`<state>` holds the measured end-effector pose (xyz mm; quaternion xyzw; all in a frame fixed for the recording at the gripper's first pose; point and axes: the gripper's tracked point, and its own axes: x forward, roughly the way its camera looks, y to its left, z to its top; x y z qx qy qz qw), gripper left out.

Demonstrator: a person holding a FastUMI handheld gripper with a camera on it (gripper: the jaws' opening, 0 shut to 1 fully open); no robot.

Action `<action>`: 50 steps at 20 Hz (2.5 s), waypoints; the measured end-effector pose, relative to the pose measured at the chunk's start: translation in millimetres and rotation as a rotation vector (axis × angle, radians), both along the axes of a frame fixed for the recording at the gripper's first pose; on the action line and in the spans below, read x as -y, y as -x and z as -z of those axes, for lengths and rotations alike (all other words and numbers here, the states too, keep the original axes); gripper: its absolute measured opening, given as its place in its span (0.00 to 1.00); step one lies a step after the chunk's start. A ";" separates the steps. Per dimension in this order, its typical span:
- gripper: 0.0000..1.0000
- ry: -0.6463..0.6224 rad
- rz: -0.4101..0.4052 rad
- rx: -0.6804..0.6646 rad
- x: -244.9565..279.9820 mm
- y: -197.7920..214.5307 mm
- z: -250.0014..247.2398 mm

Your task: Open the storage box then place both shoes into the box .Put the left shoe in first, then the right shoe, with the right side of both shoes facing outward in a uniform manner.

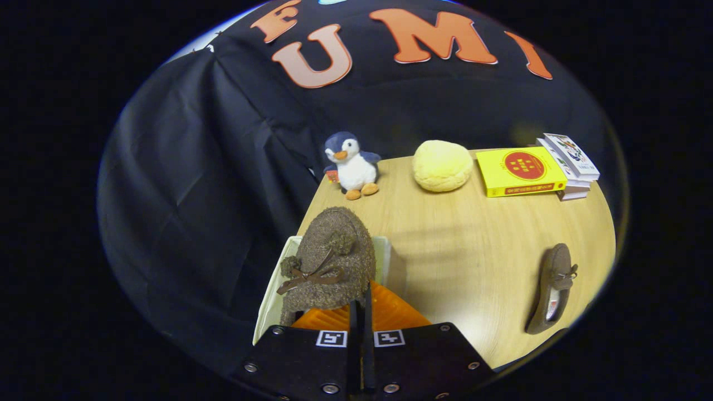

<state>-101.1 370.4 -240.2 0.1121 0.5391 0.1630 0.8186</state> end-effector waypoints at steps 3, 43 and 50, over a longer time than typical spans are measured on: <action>0.03 0.021 -0.043 -0.053 -27.8 14.6 22.9; 0.91 -0.107 -0.020 -0.099 151.4 38.7 13.5; 0.96 0.124 0.085 -0.142 311.8 68.0 83.3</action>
